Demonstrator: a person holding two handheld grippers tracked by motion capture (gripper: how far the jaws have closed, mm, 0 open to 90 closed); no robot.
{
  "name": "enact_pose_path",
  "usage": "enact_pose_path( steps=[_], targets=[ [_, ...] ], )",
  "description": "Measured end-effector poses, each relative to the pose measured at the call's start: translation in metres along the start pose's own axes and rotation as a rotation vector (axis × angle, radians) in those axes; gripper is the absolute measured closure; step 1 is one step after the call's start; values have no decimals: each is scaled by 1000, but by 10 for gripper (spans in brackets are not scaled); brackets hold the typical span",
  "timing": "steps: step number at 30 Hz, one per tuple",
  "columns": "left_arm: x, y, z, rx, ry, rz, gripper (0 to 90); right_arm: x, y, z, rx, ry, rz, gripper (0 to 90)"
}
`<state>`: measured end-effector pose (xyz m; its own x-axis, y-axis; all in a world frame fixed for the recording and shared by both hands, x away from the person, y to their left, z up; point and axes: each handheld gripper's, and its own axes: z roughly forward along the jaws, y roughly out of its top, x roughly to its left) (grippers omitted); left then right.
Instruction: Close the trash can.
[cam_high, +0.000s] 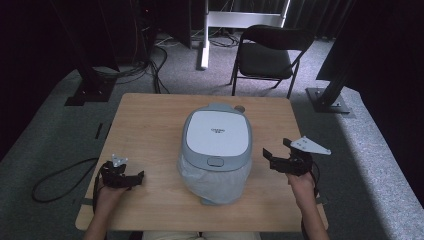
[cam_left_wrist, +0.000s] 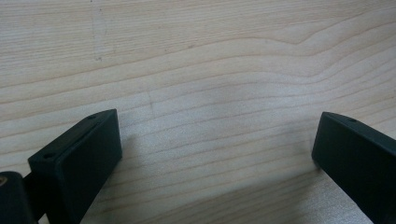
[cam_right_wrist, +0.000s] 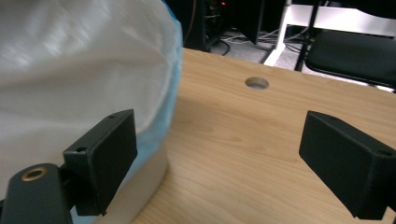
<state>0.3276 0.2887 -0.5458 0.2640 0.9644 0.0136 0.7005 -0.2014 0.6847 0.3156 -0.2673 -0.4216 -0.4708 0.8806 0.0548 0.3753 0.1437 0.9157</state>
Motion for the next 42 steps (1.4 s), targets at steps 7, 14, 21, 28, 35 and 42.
enact_pose_path(
  steps=[7,14,21,28,35,42],
  targets=[
    [0,0,0,0,0,0,16,-10,-20,6,21,-54,21,107],
    [0,0,0,0,0,0,16,-24,-42,10,35,-113,57,107],
    [0,0,0,0,0,0,16,-38,-63,13,52,-179,107,107],
    [0,0,0,0,0,0,16,-50,-82,15,100,-253,142,107],
    [0,0,0,0,0,0,16,-64,-100,18,169,-345,200,107],
    [0,0,0,0,0,0,16,-76,-115,19,225,-373,252,107]
  ],
)
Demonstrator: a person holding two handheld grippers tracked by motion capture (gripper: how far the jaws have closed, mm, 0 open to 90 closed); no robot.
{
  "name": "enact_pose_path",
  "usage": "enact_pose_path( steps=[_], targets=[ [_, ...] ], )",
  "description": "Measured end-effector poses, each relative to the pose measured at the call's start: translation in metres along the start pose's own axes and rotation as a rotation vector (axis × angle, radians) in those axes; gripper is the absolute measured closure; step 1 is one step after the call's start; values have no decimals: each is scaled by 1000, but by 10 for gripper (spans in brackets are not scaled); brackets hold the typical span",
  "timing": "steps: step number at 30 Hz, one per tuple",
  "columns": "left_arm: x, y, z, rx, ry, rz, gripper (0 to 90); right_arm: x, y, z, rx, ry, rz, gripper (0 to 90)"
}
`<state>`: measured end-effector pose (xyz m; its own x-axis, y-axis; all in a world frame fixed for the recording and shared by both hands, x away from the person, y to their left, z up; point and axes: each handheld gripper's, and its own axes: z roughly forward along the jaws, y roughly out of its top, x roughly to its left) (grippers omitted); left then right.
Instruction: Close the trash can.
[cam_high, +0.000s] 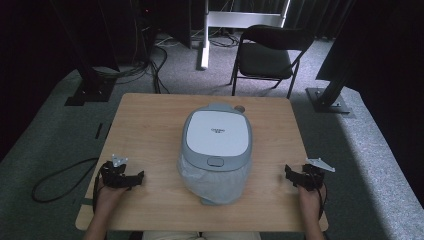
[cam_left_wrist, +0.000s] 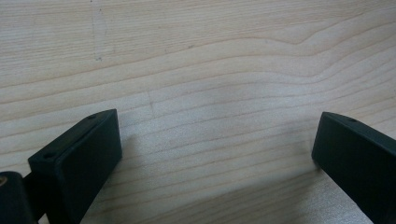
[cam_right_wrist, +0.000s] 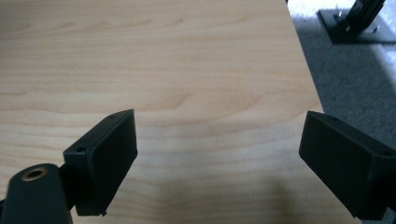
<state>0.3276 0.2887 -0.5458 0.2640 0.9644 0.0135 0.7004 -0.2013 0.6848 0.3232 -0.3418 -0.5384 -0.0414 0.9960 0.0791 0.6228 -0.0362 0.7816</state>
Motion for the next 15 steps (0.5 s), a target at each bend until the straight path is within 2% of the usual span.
enact_pose_path(
  steps=[2,3,11,13,15],
  targets=[
    [0,0,0,0,0,0,16,-1,-2,1,12,2,-4,107],
    [0,0,0,0,0,0,16,-1,-3,0,11,-13,-14,107],
    [0,0,0,0,0,0,16,-5,-12,1,53,-31,-15,108],
    [0,0,0,0,0,0,16,-8,-14,1,75,-25,-5,120],
    [0,0,0,0,0,0,16,-10,-15,-2,59,-32,11,120]
  ],
)
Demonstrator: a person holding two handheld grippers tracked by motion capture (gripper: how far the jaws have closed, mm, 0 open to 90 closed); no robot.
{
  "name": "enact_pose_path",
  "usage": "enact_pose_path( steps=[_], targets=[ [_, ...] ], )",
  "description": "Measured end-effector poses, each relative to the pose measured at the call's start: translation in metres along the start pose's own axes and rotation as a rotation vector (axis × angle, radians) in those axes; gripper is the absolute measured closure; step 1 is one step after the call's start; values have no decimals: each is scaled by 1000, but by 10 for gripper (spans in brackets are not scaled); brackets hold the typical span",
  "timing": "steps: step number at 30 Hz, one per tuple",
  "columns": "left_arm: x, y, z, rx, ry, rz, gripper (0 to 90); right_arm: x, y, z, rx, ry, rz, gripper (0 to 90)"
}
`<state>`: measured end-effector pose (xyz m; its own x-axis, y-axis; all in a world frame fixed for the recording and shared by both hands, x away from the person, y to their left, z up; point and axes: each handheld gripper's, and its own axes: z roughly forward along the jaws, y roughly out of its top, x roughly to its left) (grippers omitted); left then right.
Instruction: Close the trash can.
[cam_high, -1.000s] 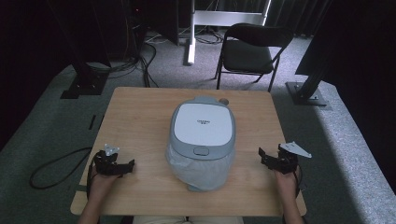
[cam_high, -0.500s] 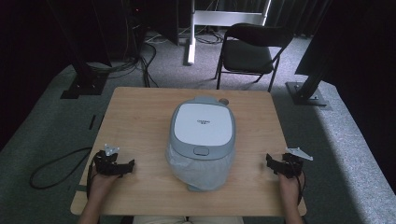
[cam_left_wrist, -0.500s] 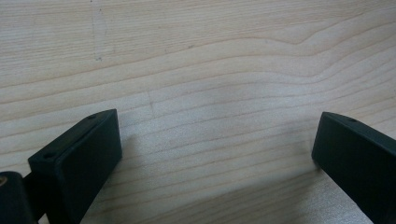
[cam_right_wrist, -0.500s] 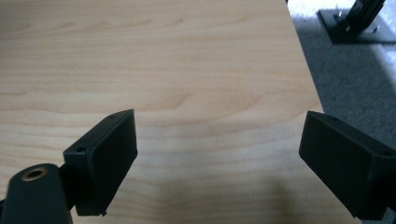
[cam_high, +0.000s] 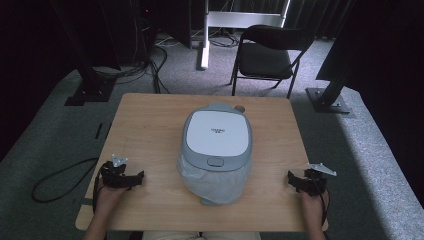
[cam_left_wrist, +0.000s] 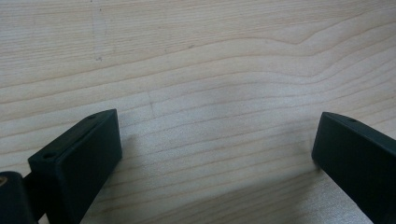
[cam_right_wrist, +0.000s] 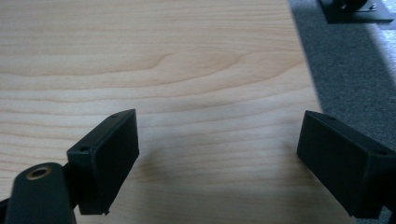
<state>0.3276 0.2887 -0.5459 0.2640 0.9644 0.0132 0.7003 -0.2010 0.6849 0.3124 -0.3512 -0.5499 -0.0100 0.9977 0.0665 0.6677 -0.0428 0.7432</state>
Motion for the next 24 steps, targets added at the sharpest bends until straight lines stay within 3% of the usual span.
enact_pose_path(
  steps=[8,24],
  targets=[
    [0,0,0,0,0,1,16,2,-9,-8,33,-66,-6,115],
    [0,0,0,-1,1,1,16,2,-10,-9,30,-79,5,117]
  ],
)
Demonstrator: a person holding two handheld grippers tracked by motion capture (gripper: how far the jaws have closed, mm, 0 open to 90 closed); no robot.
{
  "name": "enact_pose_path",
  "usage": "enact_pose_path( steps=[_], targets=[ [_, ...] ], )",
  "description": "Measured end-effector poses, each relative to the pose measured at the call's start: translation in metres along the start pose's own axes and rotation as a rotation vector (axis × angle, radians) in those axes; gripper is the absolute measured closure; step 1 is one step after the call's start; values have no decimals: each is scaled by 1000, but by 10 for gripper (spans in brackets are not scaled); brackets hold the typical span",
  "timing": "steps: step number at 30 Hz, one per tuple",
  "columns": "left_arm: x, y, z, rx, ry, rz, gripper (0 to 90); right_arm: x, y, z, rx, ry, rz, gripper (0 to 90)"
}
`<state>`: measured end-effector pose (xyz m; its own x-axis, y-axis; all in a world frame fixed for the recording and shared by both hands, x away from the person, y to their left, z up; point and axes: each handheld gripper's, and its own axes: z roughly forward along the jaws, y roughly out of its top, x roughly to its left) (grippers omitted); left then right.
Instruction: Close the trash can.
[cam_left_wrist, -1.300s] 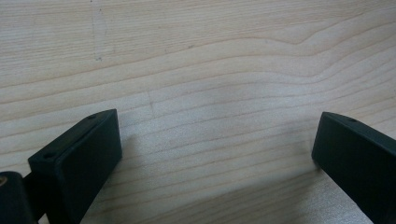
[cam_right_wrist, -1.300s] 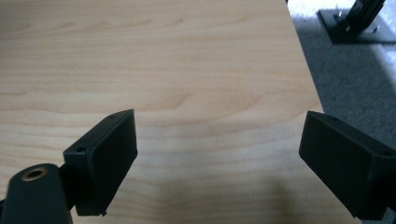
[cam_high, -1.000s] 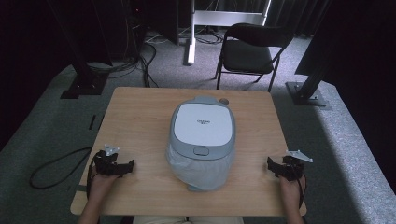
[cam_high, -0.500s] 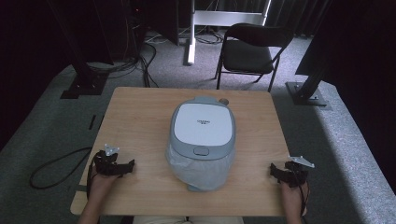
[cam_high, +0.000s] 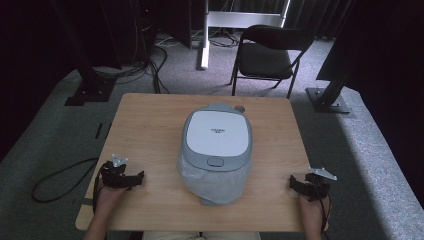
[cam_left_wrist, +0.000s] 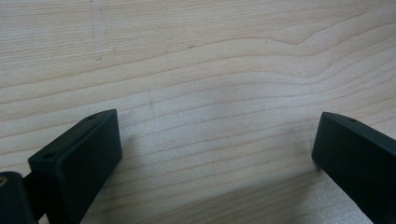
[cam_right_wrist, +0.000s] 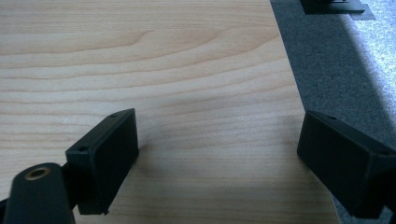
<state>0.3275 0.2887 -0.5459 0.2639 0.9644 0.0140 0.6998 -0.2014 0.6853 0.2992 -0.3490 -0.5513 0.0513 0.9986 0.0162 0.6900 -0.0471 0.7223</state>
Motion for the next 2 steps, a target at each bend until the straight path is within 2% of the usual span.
enact_pose_path(
  steps=[2],
  targets=[
    [0,0,0,0,0,-1,16,0,0,0,0,-2,2,118]
  ],
)
